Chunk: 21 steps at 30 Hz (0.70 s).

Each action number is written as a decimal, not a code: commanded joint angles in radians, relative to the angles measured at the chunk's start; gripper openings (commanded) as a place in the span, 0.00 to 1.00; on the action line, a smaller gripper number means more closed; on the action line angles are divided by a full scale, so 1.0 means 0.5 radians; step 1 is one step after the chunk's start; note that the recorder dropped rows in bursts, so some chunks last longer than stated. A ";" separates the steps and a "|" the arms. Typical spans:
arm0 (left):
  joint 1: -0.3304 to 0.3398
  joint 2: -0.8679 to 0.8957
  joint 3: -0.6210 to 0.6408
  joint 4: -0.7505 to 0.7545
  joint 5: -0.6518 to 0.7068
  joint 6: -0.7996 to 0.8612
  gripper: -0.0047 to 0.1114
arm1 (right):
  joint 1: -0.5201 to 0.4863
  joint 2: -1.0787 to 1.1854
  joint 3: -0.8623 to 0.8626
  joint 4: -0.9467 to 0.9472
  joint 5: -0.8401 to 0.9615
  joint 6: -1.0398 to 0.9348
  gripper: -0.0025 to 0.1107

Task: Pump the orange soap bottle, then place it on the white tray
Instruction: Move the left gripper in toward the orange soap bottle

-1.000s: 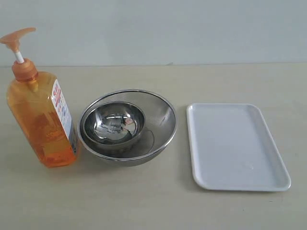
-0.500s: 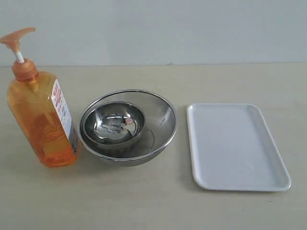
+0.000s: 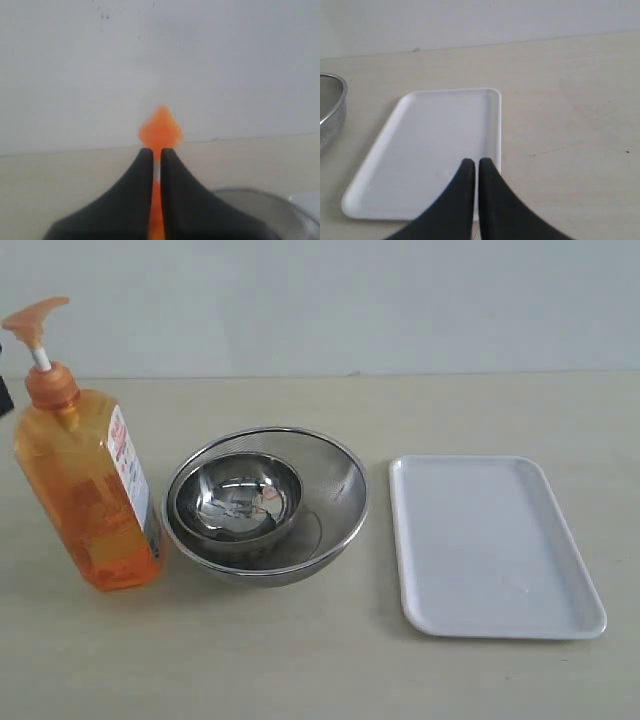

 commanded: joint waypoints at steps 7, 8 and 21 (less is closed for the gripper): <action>-0.016 -0.005 0.452 -0.009 -0.276 -0.089 0.08 | -0.008 -0.008 -0.001 -0.014 -0.024 -0.020 0.02; -0.016 -0.005 0.473 0.013 -0.276 -0.130 0.08 | -0.008 -0.008 -0.001 -0.014 -0.024 -0.020 0.02; -0.016 -0.005 0.781 0.329 -0.633 -0.564 0.08 | -0.008 -0.008 -0.001 -0.008 -0.007 -0.020 0.02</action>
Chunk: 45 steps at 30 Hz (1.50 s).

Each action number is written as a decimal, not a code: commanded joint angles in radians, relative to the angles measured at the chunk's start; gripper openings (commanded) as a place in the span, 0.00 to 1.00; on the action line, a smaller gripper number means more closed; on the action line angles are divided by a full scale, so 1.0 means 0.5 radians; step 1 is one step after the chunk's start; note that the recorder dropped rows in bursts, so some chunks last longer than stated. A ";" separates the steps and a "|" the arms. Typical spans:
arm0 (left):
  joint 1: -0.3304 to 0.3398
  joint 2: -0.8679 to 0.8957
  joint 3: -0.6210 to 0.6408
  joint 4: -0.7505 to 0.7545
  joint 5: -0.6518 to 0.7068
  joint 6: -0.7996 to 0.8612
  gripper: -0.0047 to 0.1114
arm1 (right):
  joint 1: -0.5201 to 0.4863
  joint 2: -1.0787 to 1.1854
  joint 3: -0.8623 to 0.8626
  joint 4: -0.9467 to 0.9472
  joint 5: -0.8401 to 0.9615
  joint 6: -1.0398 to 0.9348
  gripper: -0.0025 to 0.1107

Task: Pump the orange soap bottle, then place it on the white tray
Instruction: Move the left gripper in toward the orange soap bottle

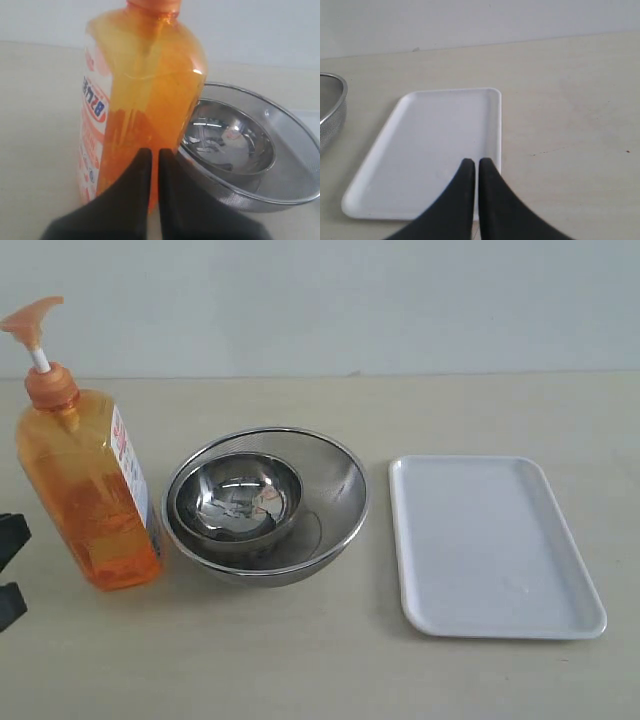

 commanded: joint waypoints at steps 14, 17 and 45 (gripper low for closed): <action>-0.016 0.089 0.003 0.510 -0.309 -0.274 0.53 | -0.008 -0.008 -0.001 -0.008 -0.007 -0.020 0.02; -0.016 0.150 -0.017 0.471 -0.309 -0.297 0.81 | -0.008 -0.008 -0.001 -0.008 -0.007 -0.020 0.02; -0.016 0.949 -0.397 0.127 -0.584 -0.201 0.78 | -0.008 -0.008 -0.001 -0.008 -0.007 -0.020 0.02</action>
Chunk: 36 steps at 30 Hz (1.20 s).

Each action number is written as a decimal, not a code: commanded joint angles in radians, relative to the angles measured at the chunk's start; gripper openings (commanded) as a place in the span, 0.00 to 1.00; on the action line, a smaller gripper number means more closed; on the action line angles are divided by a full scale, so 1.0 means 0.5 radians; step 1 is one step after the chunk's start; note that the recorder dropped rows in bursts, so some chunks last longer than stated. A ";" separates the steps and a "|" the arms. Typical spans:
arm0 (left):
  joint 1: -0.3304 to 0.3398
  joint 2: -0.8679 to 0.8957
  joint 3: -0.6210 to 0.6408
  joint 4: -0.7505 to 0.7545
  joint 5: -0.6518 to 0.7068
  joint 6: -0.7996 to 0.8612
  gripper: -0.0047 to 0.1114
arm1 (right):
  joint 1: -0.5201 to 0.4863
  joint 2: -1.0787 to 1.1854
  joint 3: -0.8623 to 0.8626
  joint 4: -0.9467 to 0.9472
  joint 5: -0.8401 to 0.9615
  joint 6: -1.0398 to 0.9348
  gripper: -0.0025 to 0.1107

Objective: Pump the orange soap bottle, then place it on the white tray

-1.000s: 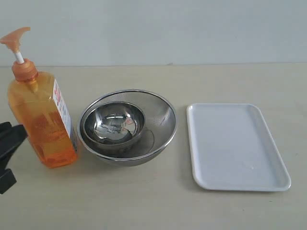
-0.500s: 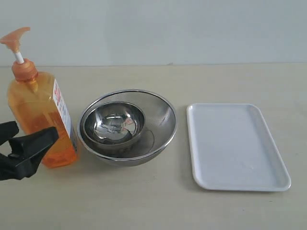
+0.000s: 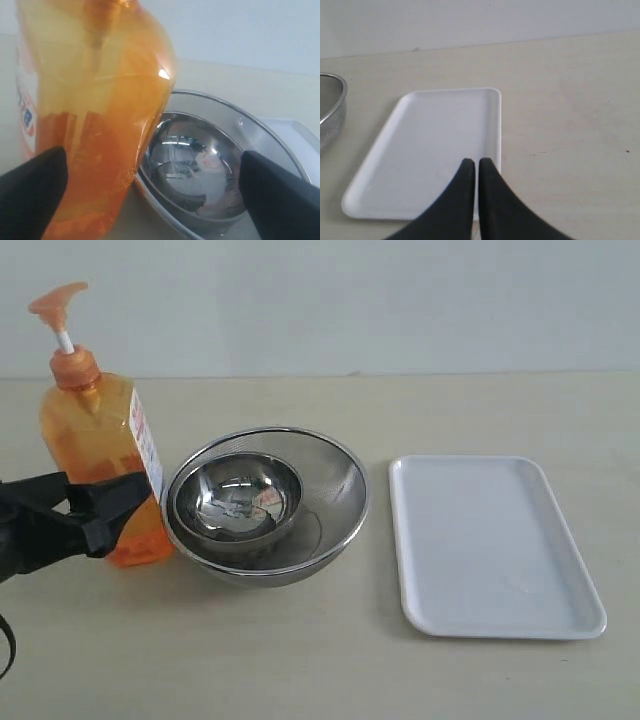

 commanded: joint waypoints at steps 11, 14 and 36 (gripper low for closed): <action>-0.016 0.049 -0.024 -0.577 -0.253 0.446 0.78 | -0.008 -0.008 -0.001 -0.014 -0.023 -0.020 0.02; -0.016 0.049 -0.024 -0.591 -0.288 0.484 0.78 | -0.008 -0.008 -0.001 -0.014 -0.023 -0.020 0.02; -0.016 0.049 -0.048 -0.170 -0.198 0.086 0.78 | -0.008 -0.008 -0.001 -0.014 -0.023 -0.020 0.02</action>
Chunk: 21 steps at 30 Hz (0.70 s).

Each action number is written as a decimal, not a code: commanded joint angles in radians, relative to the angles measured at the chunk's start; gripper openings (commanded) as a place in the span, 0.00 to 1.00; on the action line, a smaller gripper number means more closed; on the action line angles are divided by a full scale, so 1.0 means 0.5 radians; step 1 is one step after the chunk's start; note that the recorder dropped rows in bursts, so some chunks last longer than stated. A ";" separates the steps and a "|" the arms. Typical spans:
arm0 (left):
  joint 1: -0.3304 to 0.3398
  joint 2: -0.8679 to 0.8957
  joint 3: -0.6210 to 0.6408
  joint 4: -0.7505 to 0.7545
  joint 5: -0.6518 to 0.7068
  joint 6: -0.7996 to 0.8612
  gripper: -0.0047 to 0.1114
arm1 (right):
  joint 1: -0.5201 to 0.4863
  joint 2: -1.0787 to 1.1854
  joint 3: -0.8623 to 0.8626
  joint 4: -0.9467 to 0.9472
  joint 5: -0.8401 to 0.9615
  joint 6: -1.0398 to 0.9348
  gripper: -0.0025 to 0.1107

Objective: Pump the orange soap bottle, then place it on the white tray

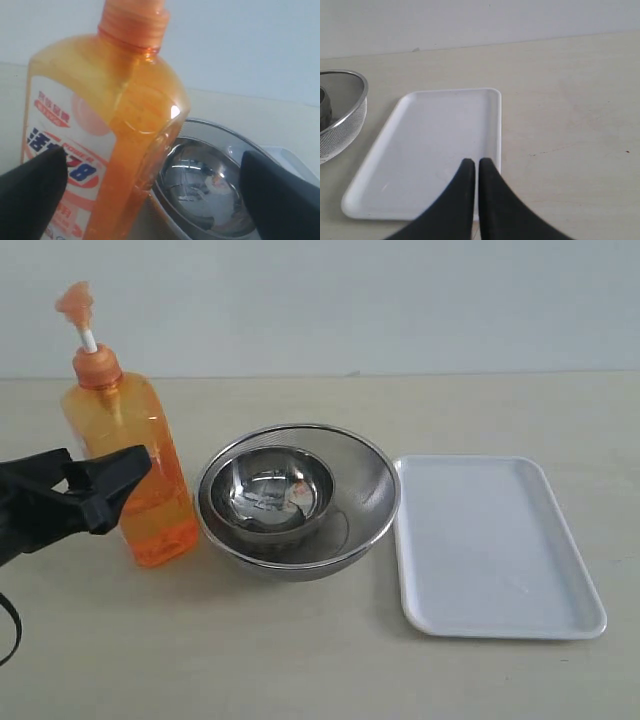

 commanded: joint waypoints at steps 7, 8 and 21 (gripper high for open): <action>-0.013 0.027 -0.025 -0.304 -0.026 0.266 0.78 | -0.008 -0.008 -0.001 -0.014 -0.023 -0.020 0.02; -0.013 0.031 -0.025 -0.337 -0.030 0.291 0.78 | -0.008 -0.008 -0.001 -0.014 -0.023 -0.020 0.02; -0.013 0.043 -0.096 -0.651 -0.129 0.625 0.78 | -0.008 -0.008 -0.001 -0.014 -0.023 -0.020 0.02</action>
